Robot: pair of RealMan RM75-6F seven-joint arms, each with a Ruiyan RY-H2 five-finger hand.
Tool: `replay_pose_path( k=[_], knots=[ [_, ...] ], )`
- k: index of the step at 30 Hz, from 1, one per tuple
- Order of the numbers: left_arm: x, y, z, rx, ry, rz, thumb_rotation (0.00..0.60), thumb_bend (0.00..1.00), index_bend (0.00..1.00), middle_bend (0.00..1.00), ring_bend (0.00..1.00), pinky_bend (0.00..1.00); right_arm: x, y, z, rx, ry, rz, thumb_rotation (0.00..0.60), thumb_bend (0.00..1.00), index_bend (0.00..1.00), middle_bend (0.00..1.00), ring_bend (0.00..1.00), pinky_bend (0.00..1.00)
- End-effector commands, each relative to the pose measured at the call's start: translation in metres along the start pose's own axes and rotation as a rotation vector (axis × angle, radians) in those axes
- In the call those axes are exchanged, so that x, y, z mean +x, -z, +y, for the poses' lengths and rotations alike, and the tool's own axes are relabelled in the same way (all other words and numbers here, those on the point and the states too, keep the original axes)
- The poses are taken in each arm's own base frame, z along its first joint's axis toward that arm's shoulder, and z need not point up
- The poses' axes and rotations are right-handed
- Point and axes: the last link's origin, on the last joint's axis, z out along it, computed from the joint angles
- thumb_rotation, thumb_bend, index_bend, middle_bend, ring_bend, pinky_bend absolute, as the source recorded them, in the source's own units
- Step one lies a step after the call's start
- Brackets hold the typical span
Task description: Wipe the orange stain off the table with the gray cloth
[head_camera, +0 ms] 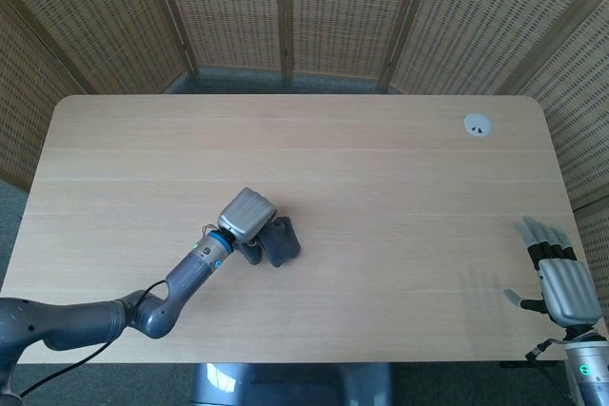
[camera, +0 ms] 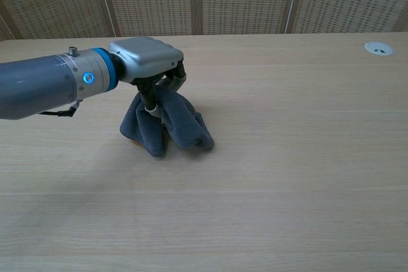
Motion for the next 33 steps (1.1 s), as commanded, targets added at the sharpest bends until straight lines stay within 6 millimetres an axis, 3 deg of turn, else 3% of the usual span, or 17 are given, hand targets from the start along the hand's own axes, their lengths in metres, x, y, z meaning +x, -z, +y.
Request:
replay_pose_path(
  k=[1,8,14,21,25,33],
  knots=[
    [-0.004,-0.002,0.003,-0.003,-0.008,-0.009,0.600,0.24,0.70,0.76,0.74,0.97,0.000,0.000,0.000,0.001,-0.001,-0.002,0.600,0.00,0.00,0.00,0.00,0.00],
    [-0.014,0.003,0.000,-0.003,-0.029,-0.036,0.600,0.24,0.70,0.76,0.74,0.97,0.001,0.000,0.001,-0.002,-0.002,0.002,0.600,0.00,0.00,0.00,0.00,0.00],
    [-0.021,0.015,-0.016,0.015,-0.041,-0.052,0.600,0.24,0.70,0.76,0.74,0.97,0.001,0.000,0.001,-0.003,-0.004,0.003,0.600,0.00,0.00,0.00,0.00,0.00],
    [-0.037,0.032,-0.043,0.058,-0.061,-0.095,0.600,0.24,0.70,0.76,0.74,0.97,-0.001,0.000,0.000,-0.002,-0.001,-0.005,0.600,0.00,0.00,0.00,0.00,0.00],
    [-0.051,0.049,-0.070,0.095,-0.076,-0.150,0.600,0.24,0.70,0.76,0.74,0.97,-0.001,0.000,-0.001,0.000,0.002,-0.007,0.600,0.00,0.00,0.00,0.00,0.00],
    [-0.054,0.080,-0.113,0.163,-0.110,-0.165,0.600,0.24,0.70,0.76,0.74,0.96,-0.002,0.000,-0.002,0.003,0.001,-0.011,0.600,0.00,0.00,0.00,0.00,0.00]
  ],
)
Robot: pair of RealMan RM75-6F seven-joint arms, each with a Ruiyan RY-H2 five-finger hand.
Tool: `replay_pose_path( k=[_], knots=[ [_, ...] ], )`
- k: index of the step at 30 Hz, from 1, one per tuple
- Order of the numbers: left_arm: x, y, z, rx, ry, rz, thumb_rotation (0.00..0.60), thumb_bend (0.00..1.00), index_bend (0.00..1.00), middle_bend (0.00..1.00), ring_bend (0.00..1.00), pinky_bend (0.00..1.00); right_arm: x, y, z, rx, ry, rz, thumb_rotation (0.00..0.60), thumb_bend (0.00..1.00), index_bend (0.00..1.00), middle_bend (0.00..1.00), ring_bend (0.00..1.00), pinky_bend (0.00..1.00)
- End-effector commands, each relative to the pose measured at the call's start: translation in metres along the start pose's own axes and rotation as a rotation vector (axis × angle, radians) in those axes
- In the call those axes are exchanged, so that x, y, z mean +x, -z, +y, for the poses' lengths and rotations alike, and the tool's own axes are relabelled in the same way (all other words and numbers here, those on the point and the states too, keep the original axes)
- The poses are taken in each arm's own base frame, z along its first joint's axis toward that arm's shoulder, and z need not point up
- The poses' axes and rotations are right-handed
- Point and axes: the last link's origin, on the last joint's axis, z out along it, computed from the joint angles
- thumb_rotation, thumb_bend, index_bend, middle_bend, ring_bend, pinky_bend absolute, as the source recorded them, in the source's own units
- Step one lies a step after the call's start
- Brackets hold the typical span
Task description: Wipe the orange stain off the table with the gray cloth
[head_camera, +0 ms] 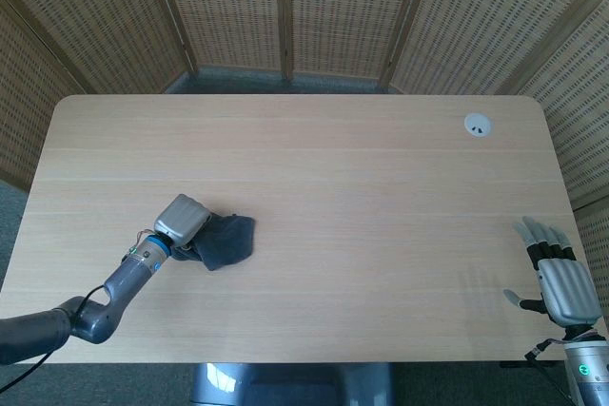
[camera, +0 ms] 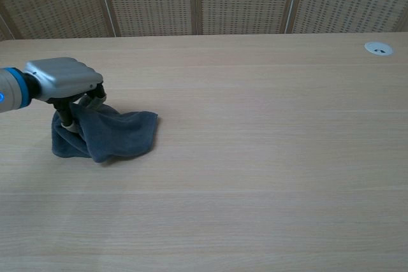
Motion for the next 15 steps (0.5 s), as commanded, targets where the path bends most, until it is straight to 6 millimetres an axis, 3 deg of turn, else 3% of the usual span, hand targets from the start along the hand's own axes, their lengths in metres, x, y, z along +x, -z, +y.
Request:
replay_pose_path(
  k=[1,4,8,12,15],
  knots=[
    [-0.003,0.010,-0.016,0.020,-0.008,0.000,0.600,0.24,0.70,0.76,0.74,0.96,0.000,0.000,-0.001,0.002,0.000,-0.002,0.600,0.00,0.00,0.00,0.00,0.00],
    [-0.003,0.012,-0.021,0.026,-0.013,0.002,0.600,0.24,0.70,0.76,0.74,0.96,-0.001,0.000,-0.002,0.006,0.000,-0.006,0.600,0.00,0.00,0.00,0.00,0.00],
    [-0.003,0.007,-0.013,0.009,-0.022,0.001,0.600,0.24,0.70,0.76,0.74,0.96,-0.001,0.000,-0.003,0.009,-0.004,-0.006,0.600,0.00,0.00,0.00,0.00,0.00],
    [-0.004,-0.006,0.002,-0.006,-0.063,0.005,0.600,0.24,0.70,0.76,0.74,0.96,0.000,0.000,-0.001,0.007,-0.011,-0.003,0.600,0.00,0.00,0.00,0.00,0.00],
    [0.002,-0.027,0.030,-0.030,-0.066,0.019,0.600,0.25,0.70,0.76,0.74,0.96,0.003,0.000,0.001,0.000,-0.020,0.002,0.600,0.00,0.00,0.00,0.00,0.00]
  ],
)
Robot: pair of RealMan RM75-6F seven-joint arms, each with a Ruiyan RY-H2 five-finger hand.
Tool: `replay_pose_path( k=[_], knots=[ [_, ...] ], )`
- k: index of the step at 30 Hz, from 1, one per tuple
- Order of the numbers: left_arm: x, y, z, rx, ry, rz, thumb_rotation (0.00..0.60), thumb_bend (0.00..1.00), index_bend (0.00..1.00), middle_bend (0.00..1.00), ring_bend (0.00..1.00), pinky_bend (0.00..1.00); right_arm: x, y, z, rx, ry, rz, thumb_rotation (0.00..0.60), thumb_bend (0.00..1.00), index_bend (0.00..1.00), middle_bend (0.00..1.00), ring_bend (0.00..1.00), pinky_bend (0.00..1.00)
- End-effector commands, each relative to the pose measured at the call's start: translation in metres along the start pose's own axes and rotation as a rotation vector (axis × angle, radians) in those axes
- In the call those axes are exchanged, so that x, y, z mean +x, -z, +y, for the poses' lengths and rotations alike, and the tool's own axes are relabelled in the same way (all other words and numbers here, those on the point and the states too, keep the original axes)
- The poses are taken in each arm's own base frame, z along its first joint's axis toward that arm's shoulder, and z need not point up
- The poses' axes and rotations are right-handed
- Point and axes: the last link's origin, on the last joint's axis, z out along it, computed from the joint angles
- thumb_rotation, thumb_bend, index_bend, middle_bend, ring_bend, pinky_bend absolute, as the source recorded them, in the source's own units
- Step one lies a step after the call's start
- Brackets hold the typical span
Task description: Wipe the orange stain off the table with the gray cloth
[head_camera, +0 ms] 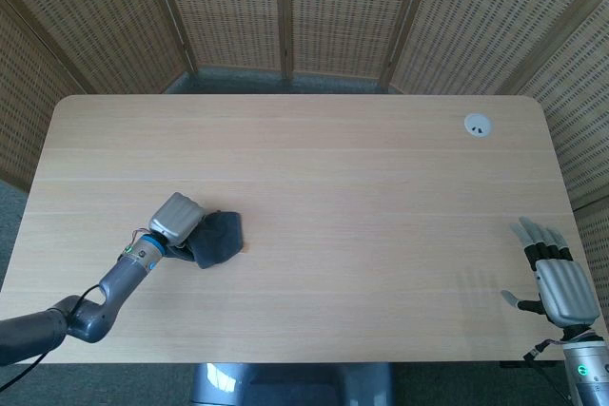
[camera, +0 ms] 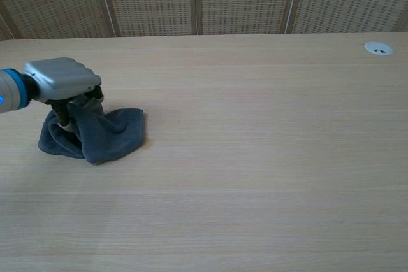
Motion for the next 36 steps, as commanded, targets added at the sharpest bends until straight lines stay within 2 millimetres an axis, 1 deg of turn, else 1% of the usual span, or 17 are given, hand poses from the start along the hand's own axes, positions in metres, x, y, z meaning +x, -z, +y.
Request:
replay_pose_path(
  k=[1,8,12,18,22,23,24,25,27,29,30,33,36],
  knots=[
    [0.009,-0.024,0.028,-0.019,-0.003,0.019,0.600,0.25,0.70,0.76,0.74,0.96,0.002,0.000,0.002,-0.005,-0.003,0.003,0.600,0.00,0.00,0.00,0.00,0.00],
    [0.036,-0.049,0.075,-0.068,0.017,0.078,0.600,0.25,0.70,0.76,0.74,0.96,0.002,0.000,0.002,-0.003,-0.005,0.004,0.600,0.00,0.00,0.00,0.00,0.00],
    [0.049,-0.057,0.095,-0.085,0.037,0.111,0.600,0.25,0.70,0.76,0.74,0.96,0.002,0.001,0.003,-0.004,-0.004,0.004,0.600,0.00,0.00,0.00,0.00,0.00],
    [0.075,-0.068,0.127,-0.117,0.131,0.184,0.600,0.25,0.70,0.76,0.74,0.96,0.004,0.001,0.003,-0.005,-0.003,0.009,0.600,0.00,0.00,0.00,0.00,0.00],
    [0.096,-0.077,0.148,-0.141,0.227,0.262,0.600,0.24,0.70,0.76,0.75,0.96,0.003,0.001,0.003,-0.004,0.001,0.010,0.600,0.00,0.00,0.00,0.00,0.00],
    [0.103,-0.079,0.153,-0.148,0.246,0.296,0.600,0.24,0.70,0.76,0.75,0.96,0.003,0.001,0.003,-0.004,0.002,0.010,0.600,0.00,0.00,0.00,0.00,0.00],
    [0.116,-0.079,0.157,-0.154,0.264,0.352,0.600,0.25,0.70,0.76,0.75,0.96,0.003,0.002,0.003,-0.006,0.004,0.012,0.600,0.00,0.00,0.00,0.00,0.00],
    [0.126,-0.080,0.158,-0.154,0.278,0.402,0.600,0.24,0.70,0.76,0.75,0.96,0.004,0.001,0.003,-0.007,0.005,0.013,0.600,0.00,0.00,0.00,0.00,0.00],
    [0.138,-0.080,0.156,-0.153,0.300,0.458,0.600,0.24,0.70,0.75,0.74,0.96,0.004,0.001,0.004,-0.010,0.005,0.014,0.600,0.00,0.00,0.00,0.00,0.00],
    [0.155,-0.076,0.147,-0.143,0.322,0.537,0.600,0.24,0.70,0.75,0.74,0.96,0.004,0.001,0.005,-0.013,0.004,0.015,0.600,0.00,0.00,0.00,0.00,0.00],
    [0.162,-0.073,0.140,-0.138,0.331,0.573,0.600,0.24,0.70,0.75,0.74,0.96,0.004,0.001,0.005,-0.012,0.003,0.014,0.600,0.00,0.00,0.00,0.00,0.00],
    [0.175,-0.065,0.121,-0.121,0.343,0.633,0.600,0.24,0.70,0.75,0.74,0.96,0.005,0.002,0.004,-0.009,0.003,0.016,0.600,0.00,0.00,0.00,0.00,0.00],
    [0.180,-0.053,0.096,-0.098,0.328,0.656,0.600,0.24,0.70,0.75,0.74,0.96,0.005,0.002,0.003,-0.006,0.003,0.017,0.600,0.00,0.00,0.00,0.00,0.00]
  ],
)
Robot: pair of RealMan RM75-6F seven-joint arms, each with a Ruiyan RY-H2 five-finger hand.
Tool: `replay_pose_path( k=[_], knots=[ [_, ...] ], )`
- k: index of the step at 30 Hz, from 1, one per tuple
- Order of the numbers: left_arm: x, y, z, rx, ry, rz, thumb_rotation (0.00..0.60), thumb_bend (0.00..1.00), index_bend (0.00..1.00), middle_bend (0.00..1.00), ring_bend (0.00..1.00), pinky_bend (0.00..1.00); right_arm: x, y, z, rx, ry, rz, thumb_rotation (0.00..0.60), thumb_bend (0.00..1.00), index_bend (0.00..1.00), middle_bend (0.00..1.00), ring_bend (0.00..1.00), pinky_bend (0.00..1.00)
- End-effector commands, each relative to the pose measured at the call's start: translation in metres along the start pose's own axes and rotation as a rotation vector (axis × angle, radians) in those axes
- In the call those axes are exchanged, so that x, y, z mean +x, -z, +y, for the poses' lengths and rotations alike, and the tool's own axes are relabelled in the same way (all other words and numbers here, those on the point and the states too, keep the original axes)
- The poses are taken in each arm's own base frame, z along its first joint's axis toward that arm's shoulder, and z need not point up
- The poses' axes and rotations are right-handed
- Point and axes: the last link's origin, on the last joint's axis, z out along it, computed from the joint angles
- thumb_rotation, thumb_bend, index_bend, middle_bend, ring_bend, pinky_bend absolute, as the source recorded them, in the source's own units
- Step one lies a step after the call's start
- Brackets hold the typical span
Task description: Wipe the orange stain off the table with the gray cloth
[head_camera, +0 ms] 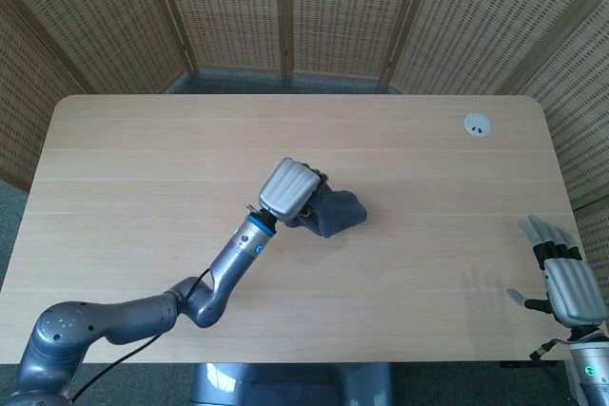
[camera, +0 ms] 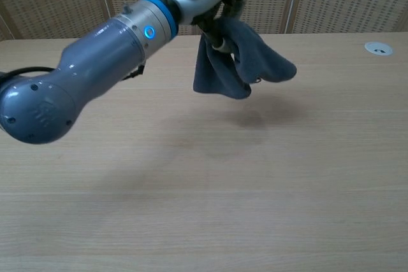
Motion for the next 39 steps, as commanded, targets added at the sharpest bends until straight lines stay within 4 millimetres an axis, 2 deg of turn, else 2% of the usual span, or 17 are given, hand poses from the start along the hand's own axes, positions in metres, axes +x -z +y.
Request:
replay_pose_path(
  k=[1,8,9,12,18,22,28,34,37,39],
  knots=[
    [0.029,0.010,-0.028,0.019,-0.026,0.046,0.600,0.24,0.70,0.75,0.74,0.96,0.000,0.000,-0.001,0.003,0.000,-0.001,0.600,0.00,0.00,0.00,0.00,0.00],
    [0.051,0.051,-0.089,0.095,-0.157,-0.013,0.600,0.24,0.70,0.75,0.74,0.96,-0.002,0.001,-0.004,0.012,0.002,-0.006,0.600,0.00,0.00,0.00,0.00,0.00],
    [0.054,0.065,-0.109,0.137,-0.197,-0.034,0.600,0.24,0.70,0.75,0.74,0.96,-0.003,0.001,-0.005,0.015,0.003,-0.010,0.600,0.00,0.00,0.00,0.00,0.00],
    [0.057,0.090,-0.137,0.188,-0.231,-0.085,0.600,0.24,0.70,0.75,0.74,0.96,-0.004,0.001,-0.006,0.020,0.005,-0.015,0.600,0.00,0.00,0.00,0.00,0.00],
    [0.051,0.141,-0.191,0.331,-0.280,-0.215,0.600,0.24,0.70,0.75,0.74,0.96,-0.007,0.001,-0.008,0.020,0.009,-0.026,0.600,0.00,0.00,0.00,0.00,0.00],
    [0.044,0.162,-0.215,0.412,-0.281,-0.255,0.600,0.24,0.70,0.75,0.74,0.96,-0.009,0.000,-0.008,0.020,0.011,-0.032,0.600,0.00,0.00,0.00,0.00,0.00],
    [0.034,0.177,-0.241,0.503,-0.272,-0.237,0.600,0.23,0.70,0.75,0.74,0.95,-0.011,0.000,-0.009,0.019,0.013,-0.043,0.600,0.00,0.00,0.00,0.00,0.00],
    [0.025,0.171,-0.249,0.528,-0.256,-0.174,0.600,0.23,0.69,0.74,0.73,0.95,-0.015,-0.001,-0.010,0.021,0.015,-0.057,0.600,0.00,0.00,0.00,0.00,0.00],
    [0.021,0.166,-0.247,0.524,-0.253,-0.169,0.600,0.22,0.66,0.67,0.67,0.90,-0.015,-0.002,-0.010,0.021,0.016,-0.060,0.600,0.00,0.00,0.00,0.00,0.00],
    [0.019,0.162,-0.245,0.520,-0.238,-0.168,0.600,0.21,0.59,0.57,0.57,0.83,-0.016,-0.002,-0.010,0.019,0.016,-0.061,0.600,0.00,0.00,0.00,0.00,0.00]
  ],
)
